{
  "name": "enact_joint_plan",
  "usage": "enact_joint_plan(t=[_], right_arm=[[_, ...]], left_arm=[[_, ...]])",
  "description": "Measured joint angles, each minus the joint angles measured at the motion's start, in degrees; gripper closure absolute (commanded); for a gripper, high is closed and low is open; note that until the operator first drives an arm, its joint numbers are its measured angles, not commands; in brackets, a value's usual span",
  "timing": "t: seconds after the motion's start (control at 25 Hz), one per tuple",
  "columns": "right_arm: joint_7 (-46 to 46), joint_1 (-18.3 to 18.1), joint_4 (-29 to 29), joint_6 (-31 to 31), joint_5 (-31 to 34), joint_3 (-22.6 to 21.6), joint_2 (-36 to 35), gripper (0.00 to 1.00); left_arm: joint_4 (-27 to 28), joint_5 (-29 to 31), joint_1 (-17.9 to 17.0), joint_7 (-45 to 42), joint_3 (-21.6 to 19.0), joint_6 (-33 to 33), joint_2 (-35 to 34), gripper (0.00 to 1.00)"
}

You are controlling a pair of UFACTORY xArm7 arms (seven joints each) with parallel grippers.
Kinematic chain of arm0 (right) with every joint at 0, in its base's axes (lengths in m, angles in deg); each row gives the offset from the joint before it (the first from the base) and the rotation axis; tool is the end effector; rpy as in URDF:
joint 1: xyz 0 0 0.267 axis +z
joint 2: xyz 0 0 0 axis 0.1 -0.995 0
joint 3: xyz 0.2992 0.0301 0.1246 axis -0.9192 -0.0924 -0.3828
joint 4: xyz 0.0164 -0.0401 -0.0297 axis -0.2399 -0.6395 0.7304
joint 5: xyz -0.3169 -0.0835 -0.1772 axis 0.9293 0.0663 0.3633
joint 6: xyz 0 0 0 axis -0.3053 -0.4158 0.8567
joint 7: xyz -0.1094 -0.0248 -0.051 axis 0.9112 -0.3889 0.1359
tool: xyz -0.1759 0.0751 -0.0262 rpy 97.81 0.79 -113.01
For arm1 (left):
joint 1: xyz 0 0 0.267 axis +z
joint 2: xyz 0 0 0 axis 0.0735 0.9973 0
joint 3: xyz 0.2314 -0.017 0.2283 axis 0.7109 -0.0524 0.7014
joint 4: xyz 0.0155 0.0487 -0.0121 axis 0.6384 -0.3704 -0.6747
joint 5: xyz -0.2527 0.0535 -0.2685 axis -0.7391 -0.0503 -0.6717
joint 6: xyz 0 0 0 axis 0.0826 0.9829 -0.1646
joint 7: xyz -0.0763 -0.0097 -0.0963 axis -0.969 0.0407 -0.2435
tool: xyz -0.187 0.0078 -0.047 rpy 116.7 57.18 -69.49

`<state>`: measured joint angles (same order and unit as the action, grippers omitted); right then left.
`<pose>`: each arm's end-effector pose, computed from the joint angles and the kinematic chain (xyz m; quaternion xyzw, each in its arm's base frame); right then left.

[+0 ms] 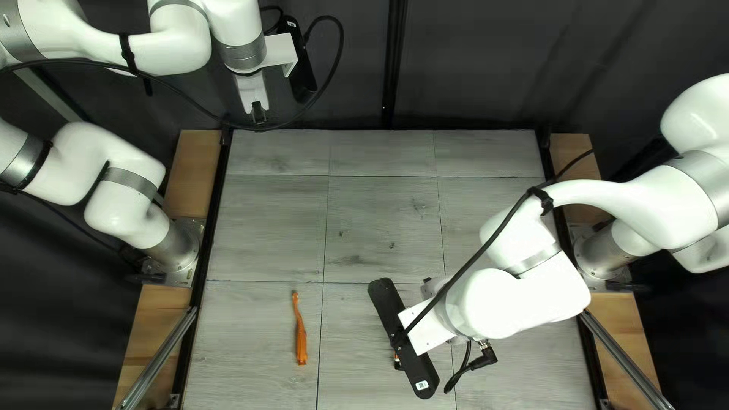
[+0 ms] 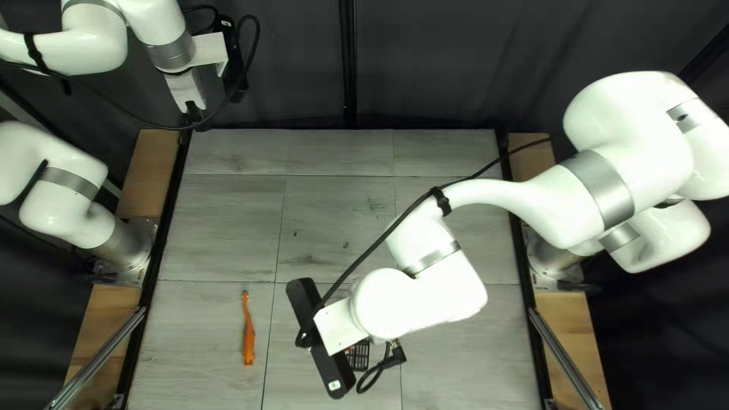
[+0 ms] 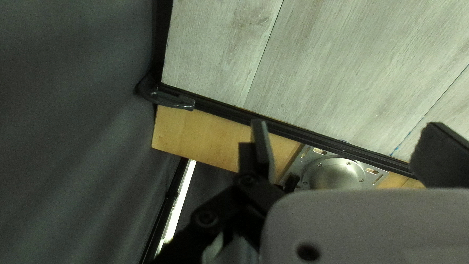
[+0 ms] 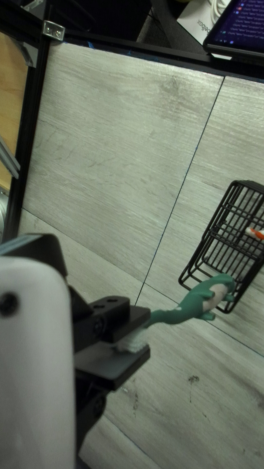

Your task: Pick up toothbrushes and insert them into a toothbrush holder

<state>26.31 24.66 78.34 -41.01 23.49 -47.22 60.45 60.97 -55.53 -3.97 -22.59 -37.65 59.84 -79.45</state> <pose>0.4954 0.1956 0.2391 0.9733 0.2176 0.0082 0.0733 0.2466 0.2316 0.3044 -0.9820 -0.1806 0.0423 0.0365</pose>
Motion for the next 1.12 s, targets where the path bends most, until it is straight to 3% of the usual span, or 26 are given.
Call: enact_joint_plan(t=[1.12], right_arm=[[1.3, -0.5, 1.2, 0.1, -1.9, -0.1, -3.5, 0.98]], left_arm=[[0.0, 0.0, 0.0, 0.0, 0.0, 0.0, 0.0, 0.00]])
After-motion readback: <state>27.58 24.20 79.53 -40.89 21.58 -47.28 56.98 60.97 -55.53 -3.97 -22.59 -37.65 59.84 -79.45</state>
